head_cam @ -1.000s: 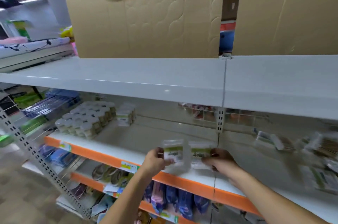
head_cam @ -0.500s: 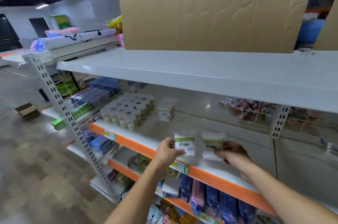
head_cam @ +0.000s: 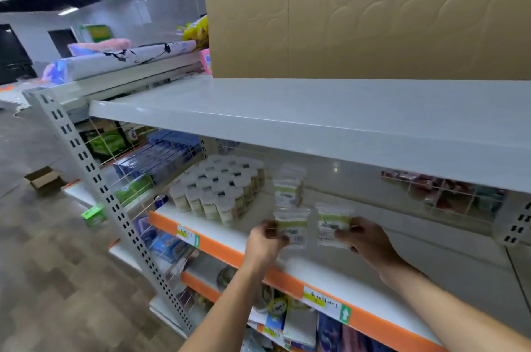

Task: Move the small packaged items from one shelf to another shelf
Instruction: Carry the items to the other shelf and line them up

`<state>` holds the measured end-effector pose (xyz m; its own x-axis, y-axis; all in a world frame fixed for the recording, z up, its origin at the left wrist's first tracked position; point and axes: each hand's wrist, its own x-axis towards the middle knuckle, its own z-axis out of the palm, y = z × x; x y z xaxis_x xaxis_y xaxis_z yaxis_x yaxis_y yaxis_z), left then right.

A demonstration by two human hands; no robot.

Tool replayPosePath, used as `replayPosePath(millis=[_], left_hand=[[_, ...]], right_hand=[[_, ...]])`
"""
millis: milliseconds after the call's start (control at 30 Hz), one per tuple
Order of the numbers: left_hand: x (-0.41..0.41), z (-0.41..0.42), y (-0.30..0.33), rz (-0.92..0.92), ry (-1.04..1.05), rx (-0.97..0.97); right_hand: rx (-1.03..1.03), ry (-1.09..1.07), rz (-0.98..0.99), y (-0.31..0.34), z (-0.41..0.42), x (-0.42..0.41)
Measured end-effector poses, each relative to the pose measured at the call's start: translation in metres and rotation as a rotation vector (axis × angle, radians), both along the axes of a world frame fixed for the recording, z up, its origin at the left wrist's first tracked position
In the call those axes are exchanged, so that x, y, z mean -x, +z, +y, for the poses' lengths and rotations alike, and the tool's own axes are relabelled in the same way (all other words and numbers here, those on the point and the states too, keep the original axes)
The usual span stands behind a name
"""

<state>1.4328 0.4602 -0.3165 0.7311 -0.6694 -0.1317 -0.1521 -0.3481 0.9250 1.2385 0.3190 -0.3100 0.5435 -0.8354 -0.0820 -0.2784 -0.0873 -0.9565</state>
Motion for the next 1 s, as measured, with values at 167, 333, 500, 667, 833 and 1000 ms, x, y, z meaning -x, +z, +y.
replayPosePath(millis=[167,333,500,667,833,1000], left_hand=[[-0.038,-0.022,-0.008,-0.047,-0.03,-0.014],[-0.068,-0.04,-0.014,-0.117,-0.047,-0.106],[-0.081,-0.053,-0.017,-0.178,-0.095,-0.113],[-0.086,-0.061,-0.016,-0.4,-0.127,0.004],[-0.092,-0.066,-0.023,-0.376,-0.144,0.153],[-0.108,-0.069,-0.041,-0.336,-0.167,0.239]], right_hand=[[0.011,-0.021,0.037,-0.005,-0.012,-0.034],[0.002,-0.067,0.067,-0.006,-0.026,-0.057],[0.008,-0.114,0.041,-0.006,-0.022,-0.071],[0.023,-0.177,-0.005,-0.01,-0.002,-0.089],[0.018,-0.257,-0.061,-0.023,0.016,-0.111],[-0.007,-0.375,-0.097,-0.036,0.034,-0.134]])
